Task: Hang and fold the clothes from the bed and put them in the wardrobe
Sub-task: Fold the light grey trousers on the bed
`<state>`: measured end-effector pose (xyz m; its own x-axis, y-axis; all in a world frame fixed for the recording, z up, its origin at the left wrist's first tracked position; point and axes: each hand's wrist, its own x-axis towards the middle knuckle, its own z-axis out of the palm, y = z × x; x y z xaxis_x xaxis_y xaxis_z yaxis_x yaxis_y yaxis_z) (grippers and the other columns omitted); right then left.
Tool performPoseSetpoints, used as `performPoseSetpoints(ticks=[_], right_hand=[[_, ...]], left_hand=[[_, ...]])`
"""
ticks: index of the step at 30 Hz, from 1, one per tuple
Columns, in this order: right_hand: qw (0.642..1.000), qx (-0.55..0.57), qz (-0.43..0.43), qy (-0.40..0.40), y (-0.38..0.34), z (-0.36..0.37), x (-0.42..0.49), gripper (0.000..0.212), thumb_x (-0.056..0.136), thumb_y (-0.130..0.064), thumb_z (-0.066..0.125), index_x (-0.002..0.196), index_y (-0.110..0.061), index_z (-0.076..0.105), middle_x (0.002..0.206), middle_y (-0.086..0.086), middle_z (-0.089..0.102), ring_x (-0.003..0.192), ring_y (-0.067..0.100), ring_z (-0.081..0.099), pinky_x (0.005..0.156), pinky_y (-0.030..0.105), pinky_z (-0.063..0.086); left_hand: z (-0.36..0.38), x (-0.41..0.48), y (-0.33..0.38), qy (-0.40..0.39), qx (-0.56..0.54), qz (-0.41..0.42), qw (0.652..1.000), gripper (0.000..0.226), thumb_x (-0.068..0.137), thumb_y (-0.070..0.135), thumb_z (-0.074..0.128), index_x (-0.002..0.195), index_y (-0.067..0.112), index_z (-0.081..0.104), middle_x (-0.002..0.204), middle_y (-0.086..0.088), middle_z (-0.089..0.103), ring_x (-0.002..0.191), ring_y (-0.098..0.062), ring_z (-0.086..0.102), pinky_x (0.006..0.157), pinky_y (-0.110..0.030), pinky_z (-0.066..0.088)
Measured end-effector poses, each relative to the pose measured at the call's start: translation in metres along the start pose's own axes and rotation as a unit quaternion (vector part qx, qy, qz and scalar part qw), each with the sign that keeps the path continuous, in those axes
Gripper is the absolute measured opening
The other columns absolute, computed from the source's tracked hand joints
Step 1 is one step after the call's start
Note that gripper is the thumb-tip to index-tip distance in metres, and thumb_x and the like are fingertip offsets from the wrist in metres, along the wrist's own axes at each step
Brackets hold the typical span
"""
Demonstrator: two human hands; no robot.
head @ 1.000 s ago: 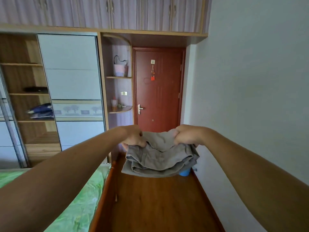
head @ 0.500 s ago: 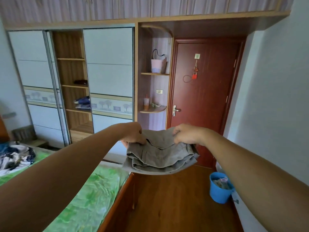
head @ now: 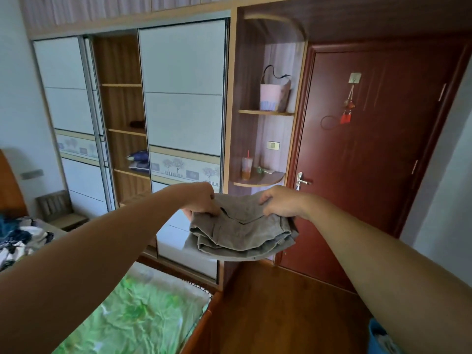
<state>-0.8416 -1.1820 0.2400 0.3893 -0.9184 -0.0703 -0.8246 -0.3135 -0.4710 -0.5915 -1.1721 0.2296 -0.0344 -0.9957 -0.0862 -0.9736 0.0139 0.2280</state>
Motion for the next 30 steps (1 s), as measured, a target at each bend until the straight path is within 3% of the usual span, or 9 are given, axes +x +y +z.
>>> performPoseSetpoints(ticks=[3, 5, 8, 12, 16, 19, 23, 27, 30], right_hand=[[1.0, 0.004, -0.011, -0.012, 0.02, -0.013, 0.067, 0.041, 0.082, -0.015, 0.066, 0.121, -0.002, 0.064, 0.13, 0.025, 0.061, 0.119, 0.042, 0.06, 0.099, 0.055, 0.051], [0.999, 0.008, -0.028, -0.018, 0.037, -0.02, 0.113, 0.04, 0.083, -0.013, 0.066, 0.121, 0.0, 0.063, 0.13, 0.027, 0.061, 0.118, 0.043, 0.06, 0.099, 0.055, 0.051], [0.998, 0.009, -0.056, -0.036, 0.063, -0.027, 0.179, 0.027, 0.085, -0.012, 0.066, 0.112, -0.01, 0.069, 0.118, 0.018, 0.07, 0.108, 0.032, 0.067, 0.095, 0.047, 0.054], [0.992, 0.013, -0.111, -0.063, 0.09, -0.04, 0.269, 0.029, 0.085, -0.008, 0.066, 0.112, -0.018, 0.074, 0.105, 0.006, 0.075, 0.101, 0.024, 0.069, 0.092, 0.038, 0.058], [0.984, 0.003, -0.154, -0.092, 0.094, -0.05, 0.35, 0.032, 0.083, -0.012, 0.066, 0.109, -0.027, 0.075, 0.109, -0.001, 0.073, 0.103, 0.02, 0.068, 0.097, 0.04, 0.055], [0.978, -0.001, -0.183, -0.101, 0.088, -0.047, 0.407, 0.022, 0.075, -0.02, 0.066, 0.084, -0.039, 0.067, 0.109, -0.005, 0.071, 0.107, 0.018, 0.065, 0.098, 0.036, 0.053], [0.969, -0.012, -0.221, -0.113, 0.076, -0.038, 0.485, 0.022, 0.065, -0.025, 0.063, 0.076, -0.044, 0.062, 0.109, -0.007, 0.07, 0.107, 0.018, 0.063, 0.097, 0.037, 0.054], [0.958, -0.029, -0.252, -0.135, 0.058, -0.029, 0.558, 0.023, 0.061, -0.029, 0.059, 0.079, -0.043, 0.062, 0.108, -0.006, 0.069, 0.097, 0.013, 0.064, 0.081, 0.029, 0.055], [0.948, -0.055, -0.276, -0.147, 0.037, -0.024, 0.616, 0.032, 0.074, -0.022, 0.062, 0.101, -0.038, 0.066, 0.107, -0.006, 0.068, 0.096, 0.012, 0.063, 0.079, 0.027, 0.052]], left_hand=[[-0.002, 0.065, -0.006, 0.001, 0.01, -0.019, 1.0, 0.047, 0.077, 0.053, 0.068, 0.098, 0.011, 0.069, 0.095, -0.009, 0.07, 0.076, -0.022, 0.065, 0.071, -0.034, 0.056], [-0.001, 0.106, -0.008, 0.007, 0.016, -0.032, 0.999, 0.043, 0.079, 0.053, 0.067, 0.094, 0.013, 0.067, 0.093, -0.008, 0.069, 0.074, -0.021, 0.063, 0.068, -0.032, 0.054], [0.004, 0.162, -0.01, 0.017, 0.027, -0.058, 0.998, 0.046, 0.081, 0.054, 0.068, 0.096, 0.01, 0.068, 0.089, -0.004, 0.067, 0.068, -0.016, 0.06, 0.057, -0.027, 0.047], [0.009, 0.231, -0.015, 0.021, -0.008, -0.112, 0.993, 0.053, 0.082, 0.054, 0.07, 0.117, 0.014, 0.066, 0.107, -0.006, 0.069, 0.081, -0.017, 0.065, 0.062, -0.025, 0.05], [0.005, 0.277, -0.028, 0.028, -0.024, -0.168, 0.985, 0.049, 0.085, 0.051, 0.069, 0.114, 0.013, 0.065, 0.109, -0.007, 0.068, 0.088, -0.021, 0.066, 0.074, -0.032, 0.057], [-0.004, 0.304, -0.043, 0.036, -0.028, -0.2, 0.979, 0.044, 0.085, 0.049, 0.07, 0.109, 0.012, 0.067, 0.106, -0.009, 0.069, 0.092, -0.024, 0.066, 0.086, -0.04, 0.057], [-0.012, 0.346, -0.072, 0.033, -0.074, -0.241, 0.967, 0.036, 0.084, 0.047, 0.073, 0.1, 0.016, 0.065, 0.102, -0.007, 0.068, 0.089, -0.024, 0.068, 0.083, -0.04, 0.06], [-0.017, 0.395, -0.113, 0.043, -0.097, -0.276, 0.955, 0.048, 0.084, 0.047, 0.074, 0.117, 0.014, 0.064, 0.106, -0.006, 0.065, 0.092, -0.023, 0.067, 0.085, -0.041, 0.06], [-0.027, 0.435, -0.152, 0.053, -0.104, -0.29, 0.95, 0.05, 0.083, 0.048, 0.074, 0.118, 0.012, 0.064, 0.11, -0.007, 0.067, 0.093, -0.022, 0.068, 0.083, -0.037, 0.059]])
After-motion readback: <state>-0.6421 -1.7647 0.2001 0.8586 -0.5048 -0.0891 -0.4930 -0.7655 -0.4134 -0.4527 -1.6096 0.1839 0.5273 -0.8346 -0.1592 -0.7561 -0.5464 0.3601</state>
